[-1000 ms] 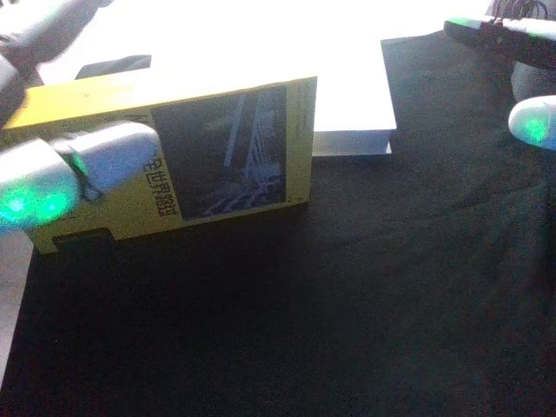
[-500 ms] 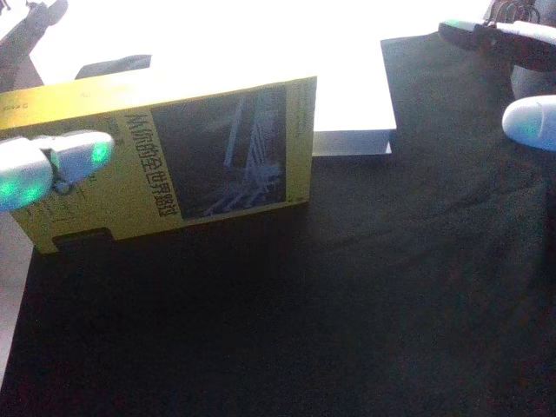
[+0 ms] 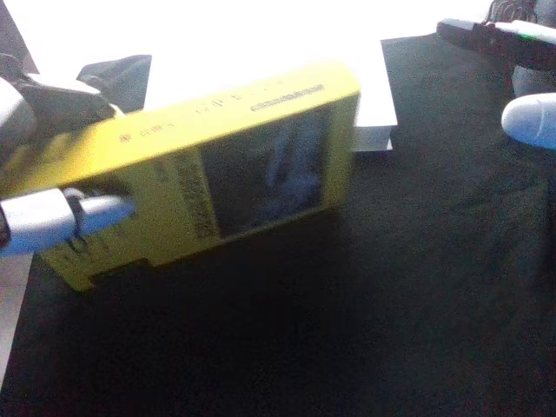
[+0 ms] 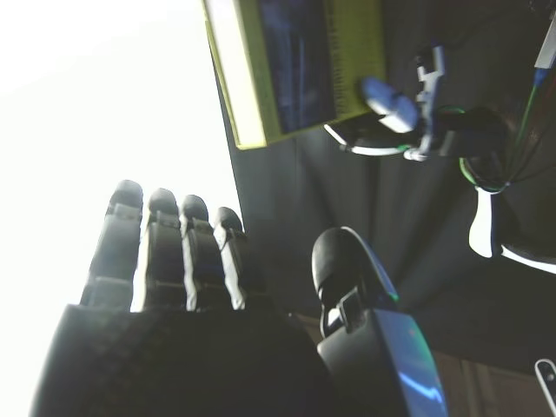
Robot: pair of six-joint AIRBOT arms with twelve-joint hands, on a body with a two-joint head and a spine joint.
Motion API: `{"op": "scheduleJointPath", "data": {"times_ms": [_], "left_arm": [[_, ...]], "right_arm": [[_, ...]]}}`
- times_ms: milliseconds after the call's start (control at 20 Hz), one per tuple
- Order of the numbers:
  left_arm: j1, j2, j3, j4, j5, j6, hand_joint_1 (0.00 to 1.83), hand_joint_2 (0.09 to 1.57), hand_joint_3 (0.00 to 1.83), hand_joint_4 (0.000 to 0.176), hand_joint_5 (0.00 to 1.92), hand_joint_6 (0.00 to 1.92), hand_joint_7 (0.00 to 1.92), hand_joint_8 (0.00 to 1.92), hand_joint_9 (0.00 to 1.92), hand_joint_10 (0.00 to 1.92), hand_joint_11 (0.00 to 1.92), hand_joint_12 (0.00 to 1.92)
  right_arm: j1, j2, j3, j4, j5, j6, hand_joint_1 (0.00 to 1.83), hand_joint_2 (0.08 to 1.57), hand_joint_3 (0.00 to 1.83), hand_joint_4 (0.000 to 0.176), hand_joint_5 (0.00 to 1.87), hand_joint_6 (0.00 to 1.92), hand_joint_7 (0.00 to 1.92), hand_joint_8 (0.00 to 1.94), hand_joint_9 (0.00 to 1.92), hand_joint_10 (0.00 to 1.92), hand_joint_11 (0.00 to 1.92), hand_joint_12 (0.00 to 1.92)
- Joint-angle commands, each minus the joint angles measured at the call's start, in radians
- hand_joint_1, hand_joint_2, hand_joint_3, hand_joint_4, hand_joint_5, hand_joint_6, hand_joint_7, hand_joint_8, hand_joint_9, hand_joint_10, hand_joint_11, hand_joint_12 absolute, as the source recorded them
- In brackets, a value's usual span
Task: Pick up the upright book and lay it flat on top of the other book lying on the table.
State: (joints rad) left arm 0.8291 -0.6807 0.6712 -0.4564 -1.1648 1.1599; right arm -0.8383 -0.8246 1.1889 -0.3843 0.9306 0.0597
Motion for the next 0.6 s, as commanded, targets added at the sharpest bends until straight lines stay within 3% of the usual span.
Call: {"op": "scheduleJointPath", "data": {"times_ms": [0, 50, 100, 150, 200, 250, 300, 350, 400, 550], "left_arm": [[-0.005, 0.017, 0.000, 0.022, -0.188, -0.007, 1.25, 1.17, 0.00, 0.000, 0.78, 1.05, 0.97, 1.28, 1.08, 1.26, 0.99, 1.67], [-0.004, 0.020, -0.011, 0.055, -0.211, -0.007, 1.25, 1.18, 0.00, 0.000, 0.76, 1.07, 0.96, 1.29, 1.08, 1.24, 0.96, 1.64], [-0.005, 0.020, -0.020, 0.087, -0.227, -0.007, 1.25, 1.18, 0.00, 0.000, 0.76, 1.07, 0.96, 1.29, 1.08, 1.24, 0.96, 1.64], [-0.009, 0.020, -0.024, 0.113, -0.239, -0.007, 1.25, 1.18, 0.00, 0.000, 0.77, 1.06, 0.97, 1.27, 1.08, 1.19, 0.96, 1.57], [-0.016, 0.019, -0.023, 0.126, -0.242, -0.007, 1.26, 1.15, 0.00, 0.000, 0.82, 0.98, 1.02, 1.18, 1.15, 1.03, 0.97, 1.43], [-0.033, 0.011, -0.016, 0.135, -0.237, -0.007, 1.26, 1.15, 0.00, 0.000, 0.82, 0.98, 1.02, 1.18, 1.15, 1.03, 0.97, 1.43], [-0.060, 0.000, -0.004, 0.139, -0.215, -0.007, 1.26, 1.14, 0.00, 0.000, 0.84, 0.97, 1.03, 1.17, 1.14, 1.03, 0.95, 1.47], [-0.105, -0.018, 0.015, 0.139, -0.173, -0.007, 1.25, 1.16, 0.00, 0.000, 0.80, 1.00, 0.99, 1.24, 1.15, 1.12, 0.97, 1.58], [-0.131, -0.034, 0.032, 0.138, -0.139, -0.007, 1.25, 1.16, 0.00, 0.000, 0.82, 0.99, 0.99, 1.25, 1.15, 1.17, 0.97, 1.61], [-0.182, -0.075, 0.074, 0.125, -0.057, -0.007, 1.26, 1.14, 0.00, 0.000, 0.87, 0.91, 1.00, 1.22, 1.10, 1.22, 0.95, 1.63]], "right_arm": [[0.012, 0.002, 0.004, 0.057, 0.121, 0.018, 0.14, 1.40, 0.00, 0.000, 0.00, 0.00, 0.00, 0.00, 0.00, 0.00, 0.00, 0.00], [0.012, 0.005, 0.004, 0.057, 0.140, 0.029, 0.26, 1.37, 0.00, 0.008, 0.00, 0.00, 0.00, 0.00, 0.00, 0.00, 0.00, 0.00], [0.012, 0.008, 0.004, 0.057, 0.160, 0.034, 0.26, 1.37, 0.00, 0.008, 0.00, 0.00, 0.00, 0.00, 0.00, 0.00, 0.00, 0.00], [0.012, 0.008, 0.003, 0.056, 0.175, 0.034, 0.34, 1.35, 0.00, 0.022, 0.00, 0.00, 0.00, 0.00, 0.00, 0.00, 0.00, 0.00], [0.013, 0.008, 0.003, 0.056, 0.194, 0.034, 0.34, 1.29, 0.00, 0.021, 0.00, 0.00, 0.00, 0.00, 0.00, 0.00, 0.01, 0.00], [0.021, 0.009, 0.003, 0.056, 0.215, 0.037, 0.34, 1.29, 0.00, 0.021, 0.00, 0.00, 0.00, 0.00, 0.00, 0.00, 0.01, 0.00], [0.041, 0.009, 0.003, 0.054, 0.231, 0.040, 0.33, 1.25, 0.00, 0.058, 0.00, 0.00, 0.00, 0.00, 0.00, 0.00, 0.00, 0.00], [0.079, 0.006, 0.002, 0.038, 0.239, 0.040, 0.45, 1.18, 0.00, 0.026, 0.00, 0.00, 0.00, 0.00, 0.00, 0.00, 0.00, 0.00], [0.119, 0.001, 0.003, 0.012, 0.239, 0.040, 0.58, 1.09, 0.00, 0.007, 0.00, 0.00, 0.00, 0.00, 0.00, 0.00, 0.00, 0.00], [0.225, -0.044, 0.019, -0.065, 0.219, 0.048, 0.71, 1.02, 0.00, 0.002, 0.00, 0.00, 0.00, 0.00, 0.00, 0.00, 0.00, 0.00]]}}
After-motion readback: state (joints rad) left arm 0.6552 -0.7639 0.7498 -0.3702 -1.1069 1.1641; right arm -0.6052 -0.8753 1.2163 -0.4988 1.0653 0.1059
